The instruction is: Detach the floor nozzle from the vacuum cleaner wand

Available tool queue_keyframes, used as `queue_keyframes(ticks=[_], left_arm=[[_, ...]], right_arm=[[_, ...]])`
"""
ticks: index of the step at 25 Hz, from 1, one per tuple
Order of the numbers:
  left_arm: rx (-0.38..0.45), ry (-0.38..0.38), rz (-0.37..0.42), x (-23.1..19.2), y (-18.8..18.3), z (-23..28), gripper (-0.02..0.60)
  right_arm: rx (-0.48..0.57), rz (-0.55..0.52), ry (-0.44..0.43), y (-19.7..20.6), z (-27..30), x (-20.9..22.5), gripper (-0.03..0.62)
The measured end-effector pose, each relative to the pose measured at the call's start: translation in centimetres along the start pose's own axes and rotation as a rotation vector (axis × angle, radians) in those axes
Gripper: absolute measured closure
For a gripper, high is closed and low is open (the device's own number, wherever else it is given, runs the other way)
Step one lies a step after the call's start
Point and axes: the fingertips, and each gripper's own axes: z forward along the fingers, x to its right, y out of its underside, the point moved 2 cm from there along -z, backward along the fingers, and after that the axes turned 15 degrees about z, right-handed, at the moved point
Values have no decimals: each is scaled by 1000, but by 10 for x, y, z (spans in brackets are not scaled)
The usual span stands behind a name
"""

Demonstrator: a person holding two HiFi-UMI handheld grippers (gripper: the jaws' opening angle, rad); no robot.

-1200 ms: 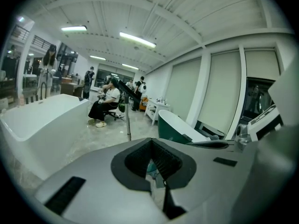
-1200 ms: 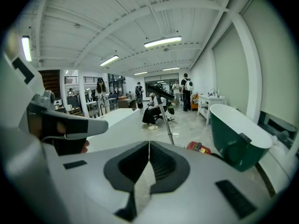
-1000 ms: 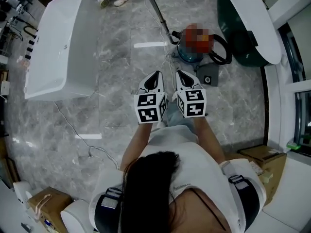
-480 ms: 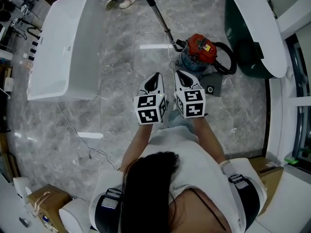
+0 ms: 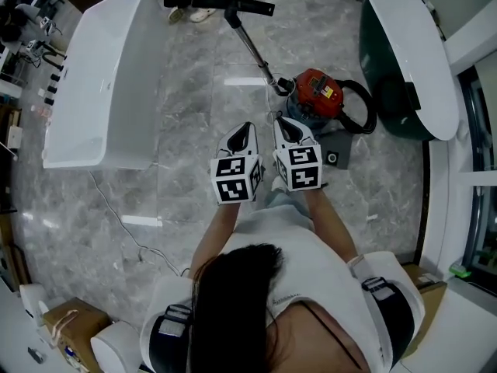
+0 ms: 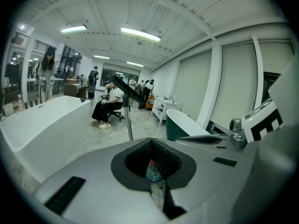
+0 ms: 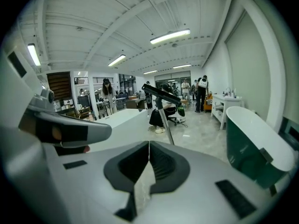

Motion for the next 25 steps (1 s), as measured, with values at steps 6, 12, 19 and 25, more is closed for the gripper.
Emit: queue_keyframes(ticks=[6,12,19,25], left_arm=[[4,-29,-8,4,-12,23,581],[2,-48,-9,11,-18,42,581],[-6,-81,-23,20,-24,59,581],[-12,-100,-27,23,-24,68,581]], right_arm=[[9,-25,-38,-19,12,15,578],[4,-29,-56,-27,21,33,578],[-14,-26,-87,-31,27,53,577],[-21,-28,-103,-34,34,62,579]])
